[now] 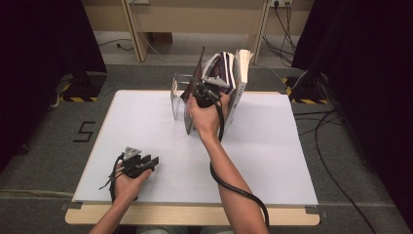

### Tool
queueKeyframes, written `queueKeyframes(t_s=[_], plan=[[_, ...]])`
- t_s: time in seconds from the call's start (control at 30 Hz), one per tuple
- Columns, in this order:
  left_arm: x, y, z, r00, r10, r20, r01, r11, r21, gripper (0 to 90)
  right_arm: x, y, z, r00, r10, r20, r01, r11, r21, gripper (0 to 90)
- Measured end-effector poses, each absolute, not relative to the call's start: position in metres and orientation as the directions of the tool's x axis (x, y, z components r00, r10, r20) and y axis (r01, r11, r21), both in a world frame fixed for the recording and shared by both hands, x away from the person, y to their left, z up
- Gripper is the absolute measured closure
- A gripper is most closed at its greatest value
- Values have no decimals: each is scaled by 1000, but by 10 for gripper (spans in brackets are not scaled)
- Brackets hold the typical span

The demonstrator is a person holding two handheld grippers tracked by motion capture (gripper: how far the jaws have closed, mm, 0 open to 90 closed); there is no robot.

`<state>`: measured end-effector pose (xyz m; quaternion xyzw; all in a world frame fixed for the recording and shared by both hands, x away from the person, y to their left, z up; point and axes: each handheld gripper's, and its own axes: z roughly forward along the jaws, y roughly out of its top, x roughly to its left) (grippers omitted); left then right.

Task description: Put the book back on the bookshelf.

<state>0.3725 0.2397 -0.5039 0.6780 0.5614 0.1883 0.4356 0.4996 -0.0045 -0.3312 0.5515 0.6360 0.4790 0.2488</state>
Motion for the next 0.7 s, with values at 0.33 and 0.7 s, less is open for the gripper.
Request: queueKeyframes(t_s=[0.33,0.7], plan=[[372,239,-504,301,925,-233,596,9,803,593,502,4,-336,-221,948,228,415,-120,902,865],[373,240,-504,305,923,-234,595,7,804,592,501,16,-339,-228,950,215,379,-116,918,852]])
